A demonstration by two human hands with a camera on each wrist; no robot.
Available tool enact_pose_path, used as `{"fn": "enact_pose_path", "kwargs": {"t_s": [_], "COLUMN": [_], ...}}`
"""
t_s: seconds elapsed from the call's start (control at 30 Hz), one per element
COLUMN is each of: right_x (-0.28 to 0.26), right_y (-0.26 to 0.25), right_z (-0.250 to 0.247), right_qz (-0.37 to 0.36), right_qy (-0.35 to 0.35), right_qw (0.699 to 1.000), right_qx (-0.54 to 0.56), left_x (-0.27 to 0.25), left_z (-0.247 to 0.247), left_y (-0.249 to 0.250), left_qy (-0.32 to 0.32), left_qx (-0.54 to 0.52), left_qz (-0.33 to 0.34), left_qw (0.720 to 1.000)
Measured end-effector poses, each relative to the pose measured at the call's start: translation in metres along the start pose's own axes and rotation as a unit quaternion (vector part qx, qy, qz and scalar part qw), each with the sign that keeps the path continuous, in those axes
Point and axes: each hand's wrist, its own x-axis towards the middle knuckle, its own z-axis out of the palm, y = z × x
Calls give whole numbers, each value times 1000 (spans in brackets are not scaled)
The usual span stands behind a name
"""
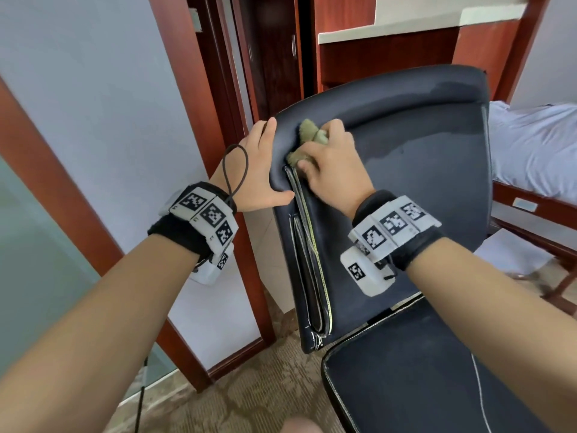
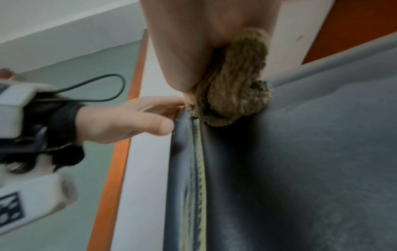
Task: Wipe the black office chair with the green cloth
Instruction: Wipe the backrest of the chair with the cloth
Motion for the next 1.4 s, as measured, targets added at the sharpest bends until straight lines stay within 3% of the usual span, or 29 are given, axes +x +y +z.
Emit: {"fn": "enact_pose_path", "kwargs": {"t_s": [0.13, 0.33, 0.57, 0.63, 0.8, 1.03, 1.1, 1.23, 1.3, 1.4], "right_x": [-8, -3, -27, -17, 7, -8, -4, 7, 4, -4], "right_y": [1, 36, -1, 6, 19, -5, 7, 32, 29, 11], "right_z": [-7, -16, 1, -4, -12, -2, -7, -10, -4, -1], "right_qz": [-41, 117, -69, -46, 98, -63, -54, 44, 14, -70], "right_qy": [-36, 42, -20, -23, 27, -21, -36, 21, 22, -31], "right_qw": [998, 989, 996, 998, 994, 998, 997, 999, 999, 996], "right_qx": [18, 83, 57, 20, -35, -5, -32, -9, 24, 48], "left_x": [-7, -19, -22, -22, -18, -16, -15, -14, -14, -15], "left_z": [-5, -11, -10, -9, -6, 2, 4, 8, 10, 12], "left_y": [6, 10, 7, 9, 14, 14, 14, 14, 14, 15], "left_qy": [7, 9, 8, 10, 19, 51, 57, 58, 58, 56], "left_qx": [5, 76, 68, 56, 21, 34, 31, 13, 0, -39], "left_qz": [4, 10, 24, 16, 5, -5, -4, -16, -24, -25], "left_qw": [1000, 997, 997, 998, 1000, 998, 998, 998, 998, 997]}}
